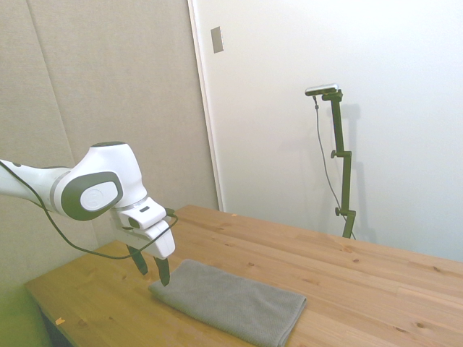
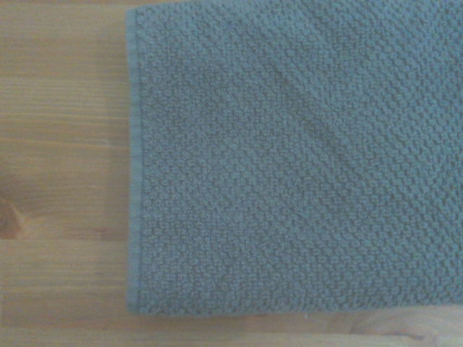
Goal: Fold the towel
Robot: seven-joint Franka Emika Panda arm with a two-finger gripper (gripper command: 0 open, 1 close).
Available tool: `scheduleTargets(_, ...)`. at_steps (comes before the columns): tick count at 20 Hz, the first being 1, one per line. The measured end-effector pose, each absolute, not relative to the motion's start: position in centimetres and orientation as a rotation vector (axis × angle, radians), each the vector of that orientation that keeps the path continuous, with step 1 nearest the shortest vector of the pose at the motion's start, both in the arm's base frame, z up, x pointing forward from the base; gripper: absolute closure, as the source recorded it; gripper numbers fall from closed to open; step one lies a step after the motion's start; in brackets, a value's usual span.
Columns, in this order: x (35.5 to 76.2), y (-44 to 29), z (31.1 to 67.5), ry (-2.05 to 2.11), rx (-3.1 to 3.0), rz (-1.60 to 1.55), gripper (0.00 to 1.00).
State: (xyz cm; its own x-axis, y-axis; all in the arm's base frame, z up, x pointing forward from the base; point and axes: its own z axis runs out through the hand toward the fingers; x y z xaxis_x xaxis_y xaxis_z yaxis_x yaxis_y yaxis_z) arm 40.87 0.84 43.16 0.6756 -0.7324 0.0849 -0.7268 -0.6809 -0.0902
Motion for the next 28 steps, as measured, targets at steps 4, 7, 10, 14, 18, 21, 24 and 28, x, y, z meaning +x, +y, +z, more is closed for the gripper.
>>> scheduleTargets(4, 41.1, 0.9, 43.0, 1.229, -2.836, -0.171, 0.00)
scheduleTargets(7, 42.3, 3.0, 42.9, 1.234, -2.906, -0.219, 0.00)
scheduleTargets(10, 43.9, 6.1, 42.6, 1.255, -2.990, -0.331, 0.00)
scheduleTargets(14, 45.1, 10.1, 41.9, 1.282, -3.081, -0.541, 0.00)
scheduleTargets(18, 45.2, 13.7, 39.9, 1.368, -3.199, -0.746, 0.00)
scheduleTargets(21, 45.8, 15.5, 39.4, 1.408, -3.277, -0.780, 0.00)
scheduleTargets(24, 47.0, 17.9, 39.2, 1.368, -3.303, -0.780, 0.00)
scheduleTargets(28, 48.6, 20.7, 37.9, 1.311, -3.328, -0.780, 0.00)
